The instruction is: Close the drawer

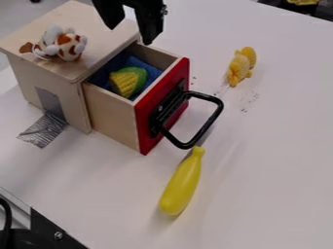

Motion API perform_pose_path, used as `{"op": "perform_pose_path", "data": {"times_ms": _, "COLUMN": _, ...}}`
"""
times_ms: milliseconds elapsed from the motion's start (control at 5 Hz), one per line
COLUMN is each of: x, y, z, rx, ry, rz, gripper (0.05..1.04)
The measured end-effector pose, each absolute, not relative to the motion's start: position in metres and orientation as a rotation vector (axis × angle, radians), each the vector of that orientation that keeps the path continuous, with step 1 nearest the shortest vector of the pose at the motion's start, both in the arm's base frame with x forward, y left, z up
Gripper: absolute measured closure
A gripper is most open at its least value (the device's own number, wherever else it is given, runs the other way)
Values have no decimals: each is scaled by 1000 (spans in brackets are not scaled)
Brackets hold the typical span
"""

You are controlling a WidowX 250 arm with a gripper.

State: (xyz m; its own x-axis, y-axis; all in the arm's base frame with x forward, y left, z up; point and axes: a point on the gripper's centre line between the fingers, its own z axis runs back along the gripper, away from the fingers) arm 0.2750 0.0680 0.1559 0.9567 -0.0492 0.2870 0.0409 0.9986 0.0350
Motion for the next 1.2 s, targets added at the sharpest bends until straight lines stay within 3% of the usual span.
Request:
{"op": "perform_pose_path", "data": {"times_ms": 200, "x": 272, "y": 67, "z": 148, "rx": 20, "ry": -264, "rz": -43, "gripper": 85}}
{"op": "perform_pose_path", "data": {"times_ms": 600, "x": 268, "y": -1, "z": 110, "rx": -4, "ry": -241, "rz": -131, "gripper": 85}}
{"op": "perform_pose_path", "data": {"times_ms": 800, "x": 267, "y": -26, "z": 93, "rx": 18, "ry": -225, "rz": -170, "gripper": 85}}
{"op": "perform_pose_path", "data": {"times_ms": 1200, "x": 270, "y": -35, "z": 36, "rx": 51, "ry": -115, "rz": -121, "gripper": 85}}
